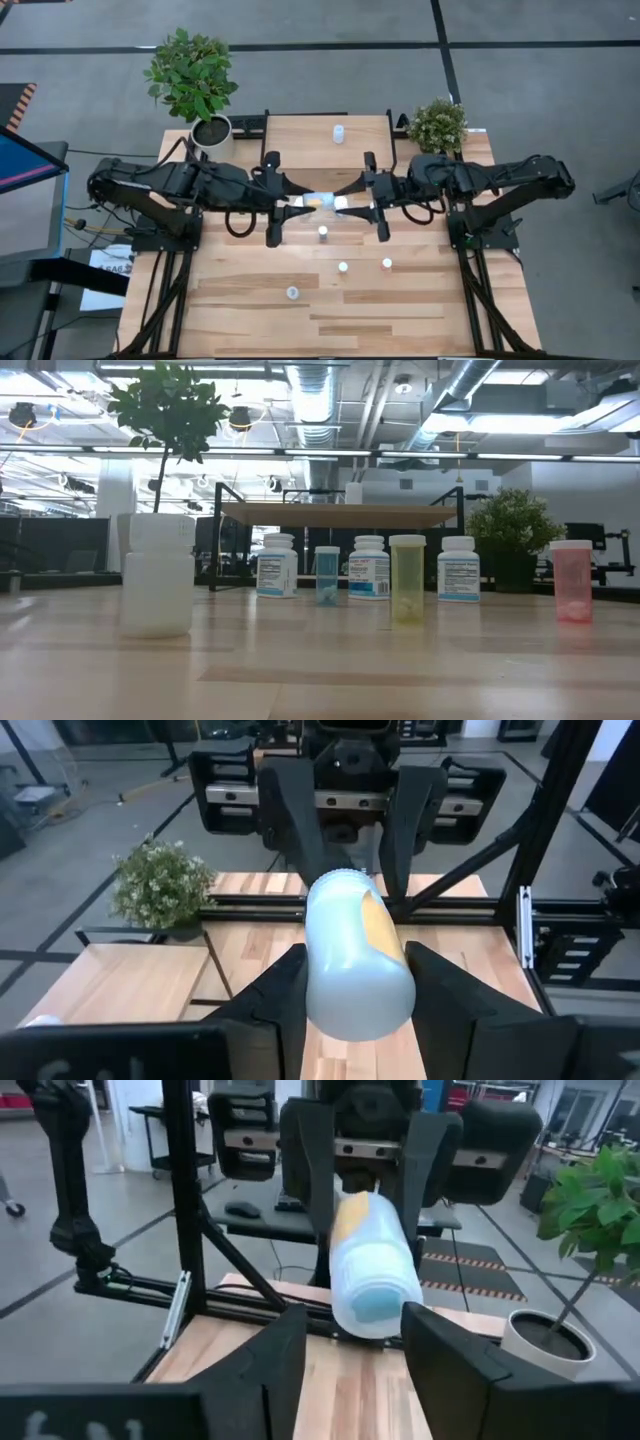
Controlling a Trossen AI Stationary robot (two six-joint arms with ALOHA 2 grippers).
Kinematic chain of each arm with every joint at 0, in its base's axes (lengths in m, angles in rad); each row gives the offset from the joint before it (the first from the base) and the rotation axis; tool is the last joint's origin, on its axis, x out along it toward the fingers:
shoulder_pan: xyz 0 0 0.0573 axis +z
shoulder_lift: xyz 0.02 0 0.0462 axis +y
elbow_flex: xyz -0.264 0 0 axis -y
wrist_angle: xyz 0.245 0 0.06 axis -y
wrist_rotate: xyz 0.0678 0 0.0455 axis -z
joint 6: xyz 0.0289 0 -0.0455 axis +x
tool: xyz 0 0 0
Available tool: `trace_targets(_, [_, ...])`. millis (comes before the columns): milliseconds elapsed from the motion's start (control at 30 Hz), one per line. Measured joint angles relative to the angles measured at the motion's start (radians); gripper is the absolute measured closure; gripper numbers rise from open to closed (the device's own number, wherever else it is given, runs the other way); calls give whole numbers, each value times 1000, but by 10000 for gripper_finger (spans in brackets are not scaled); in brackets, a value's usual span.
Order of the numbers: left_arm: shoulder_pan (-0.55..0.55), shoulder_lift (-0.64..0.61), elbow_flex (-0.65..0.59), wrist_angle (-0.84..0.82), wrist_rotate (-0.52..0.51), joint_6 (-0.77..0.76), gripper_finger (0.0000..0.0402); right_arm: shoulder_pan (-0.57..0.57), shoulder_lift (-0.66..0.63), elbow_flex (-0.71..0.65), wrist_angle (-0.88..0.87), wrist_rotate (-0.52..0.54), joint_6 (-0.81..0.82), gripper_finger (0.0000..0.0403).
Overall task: Pick and place medicine bottles onto shelf by color
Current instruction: Put the top white pill bottle on the shelf
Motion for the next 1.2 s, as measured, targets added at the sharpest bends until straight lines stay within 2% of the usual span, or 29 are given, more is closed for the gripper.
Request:
trace_targets(267, [0,-1,7,7,0,0,292,0,1,0,10,-1,0,139])
trace_targets(433, [0,-2,8,25,0,0,292,0,1,0,57,-1,1,114])
trace_targets(667, [0,2,8,75,10,16,292,0,10,1,79,0,1,112])
trace_targets(1200, [0,28,9,75,28,13,292,0,52,2,150,0,1,114])
